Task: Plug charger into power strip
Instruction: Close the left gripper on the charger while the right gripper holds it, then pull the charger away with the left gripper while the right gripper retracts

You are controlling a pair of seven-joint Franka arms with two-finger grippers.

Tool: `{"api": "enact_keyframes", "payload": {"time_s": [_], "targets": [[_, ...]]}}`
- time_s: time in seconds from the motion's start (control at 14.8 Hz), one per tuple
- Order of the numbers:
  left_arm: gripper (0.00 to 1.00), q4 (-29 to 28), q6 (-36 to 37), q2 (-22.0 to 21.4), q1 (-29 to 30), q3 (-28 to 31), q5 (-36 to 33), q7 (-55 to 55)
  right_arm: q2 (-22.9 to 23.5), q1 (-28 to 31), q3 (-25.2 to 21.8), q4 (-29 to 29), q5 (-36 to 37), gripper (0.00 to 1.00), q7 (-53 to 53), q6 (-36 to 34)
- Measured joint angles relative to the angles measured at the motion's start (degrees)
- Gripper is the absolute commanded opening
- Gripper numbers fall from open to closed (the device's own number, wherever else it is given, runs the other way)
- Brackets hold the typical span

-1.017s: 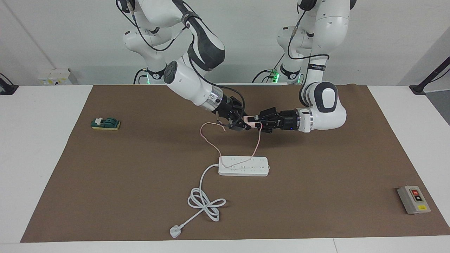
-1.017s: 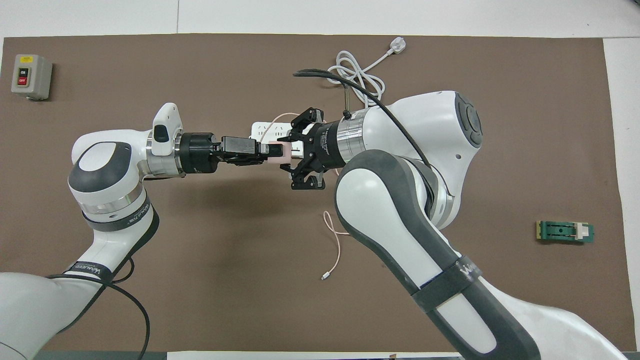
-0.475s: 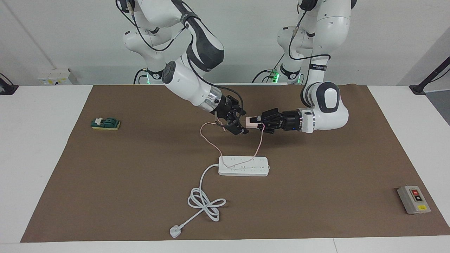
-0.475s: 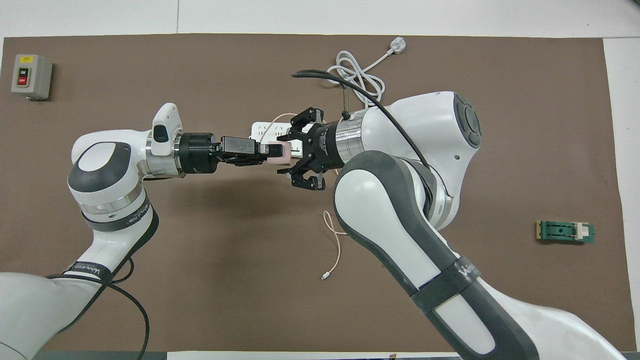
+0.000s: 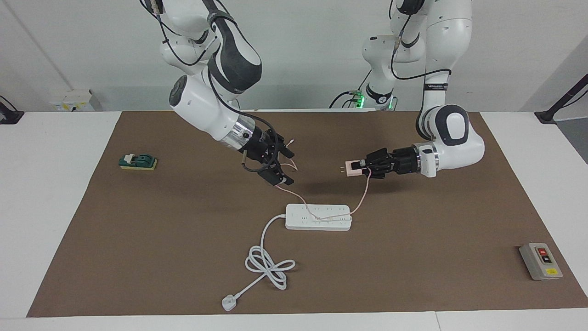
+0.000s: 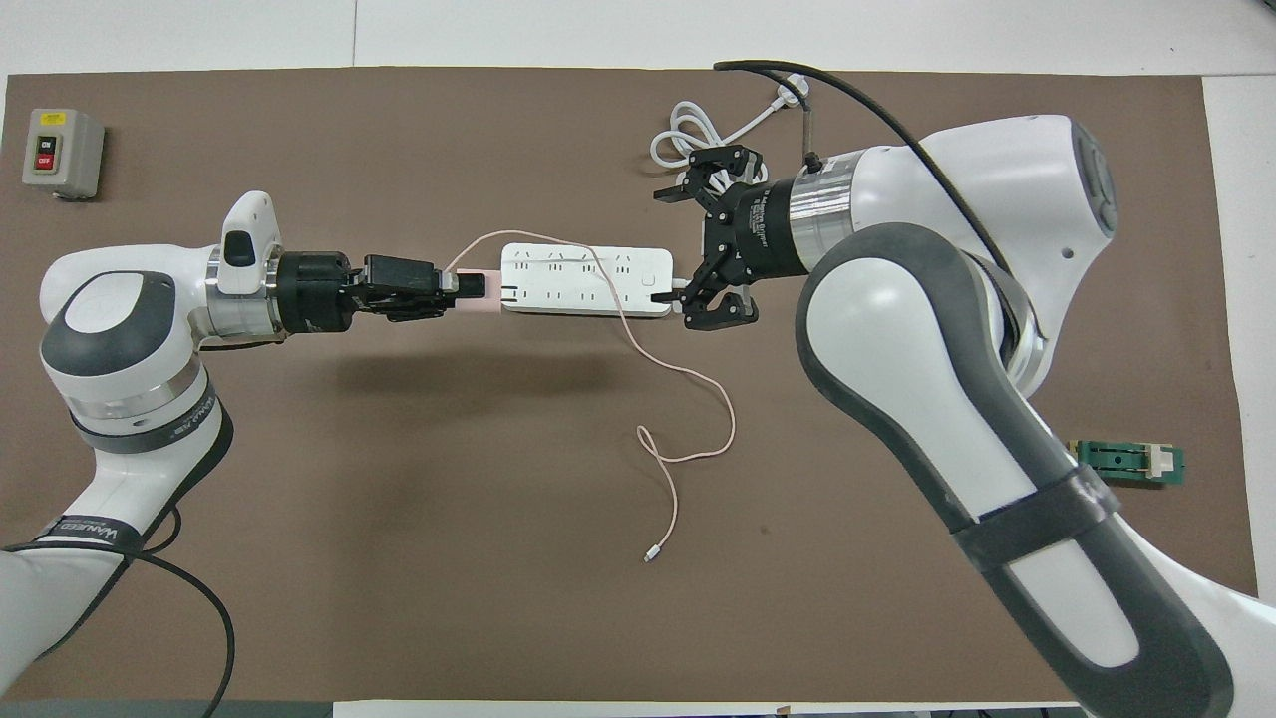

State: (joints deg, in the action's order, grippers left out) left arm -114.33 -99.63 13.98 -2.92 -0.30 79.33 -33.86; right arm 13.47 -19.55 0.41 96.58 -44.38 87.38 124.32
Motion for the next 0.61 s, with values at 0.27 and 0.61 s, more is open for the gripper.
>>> {"api": "enact_keyframes", "payload": {"time_s": [0.27,0.61], "targets": [[0.0,0.66,-3.1,-2.22,2.45,0.12,-12.46,4.35,-2.57,1.6,-0.04,-0.12,7.23,1.0,-7.26,-3.69],[0.0,5.65,-2.79,-5.74,4.03,0.37,-31.26,17.11,-5.57,5.84,-0.18,-0.19,15.04,1.0,-27.2,-12.22]]}}
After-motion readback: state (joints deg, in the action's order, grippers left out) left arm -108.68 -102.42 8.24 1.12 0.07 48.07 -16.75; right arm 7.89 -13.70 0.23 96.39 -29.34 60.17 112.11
